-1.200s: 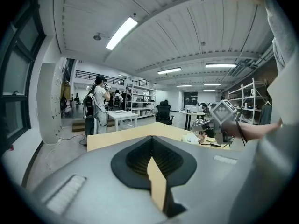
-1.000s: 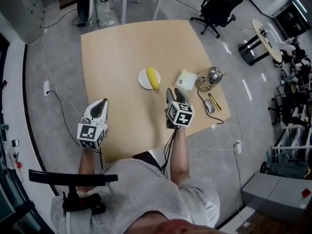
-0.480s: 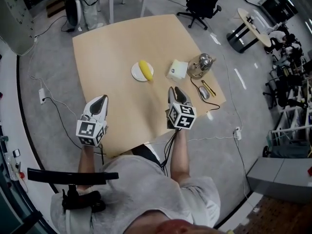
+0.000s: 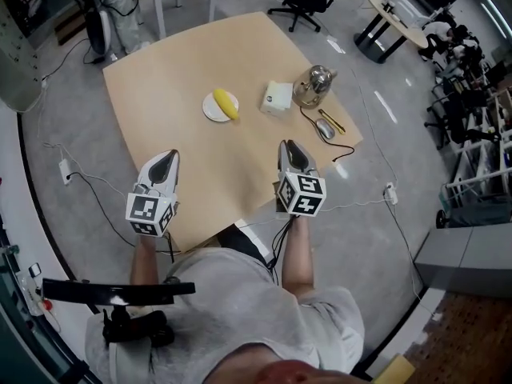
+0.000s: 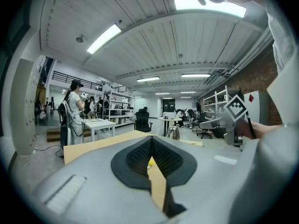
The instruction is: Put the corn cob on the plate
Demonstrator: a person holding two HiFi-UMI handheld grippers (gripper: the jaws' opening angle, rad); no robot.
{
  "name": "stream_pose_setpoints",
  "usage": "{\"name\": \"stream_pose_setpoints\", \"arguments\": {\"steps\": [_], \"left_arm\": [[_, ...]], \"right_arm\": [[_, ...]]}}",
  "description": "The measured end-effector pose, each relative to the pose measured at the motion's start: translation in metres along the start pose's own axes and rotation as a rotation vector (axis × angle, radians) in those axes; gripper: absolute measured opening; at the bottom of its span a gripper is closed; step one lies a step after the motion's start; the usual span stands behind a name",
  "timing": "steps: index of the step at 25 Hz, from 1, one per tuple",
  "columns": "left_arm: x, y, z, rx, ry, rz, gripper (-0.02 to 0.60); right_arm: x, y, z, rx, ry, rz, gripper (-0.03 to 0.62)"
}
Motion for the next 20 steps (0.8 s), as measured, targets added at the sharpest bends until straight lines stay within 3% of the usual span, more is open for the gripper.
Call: {"name": "stream_pose_setpoints", "arguments": {"steps": [20], "left_arm": [[0.007,0.013,0.054,-0.153,-0.065,0.047,0.020]], "right_arm": [[-0.031,0.112,-0.009,-0.098,-0.039,0.102,0.007]]}}
Point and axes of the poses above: the fingertips, and each gripper's own axes: y backward along the fingers, z to its right, x out of its top, the point moved 10 cm from there along y, backward along the fingers, and after that the axes turned 3 degrees about -z, right-handed, at the moved point
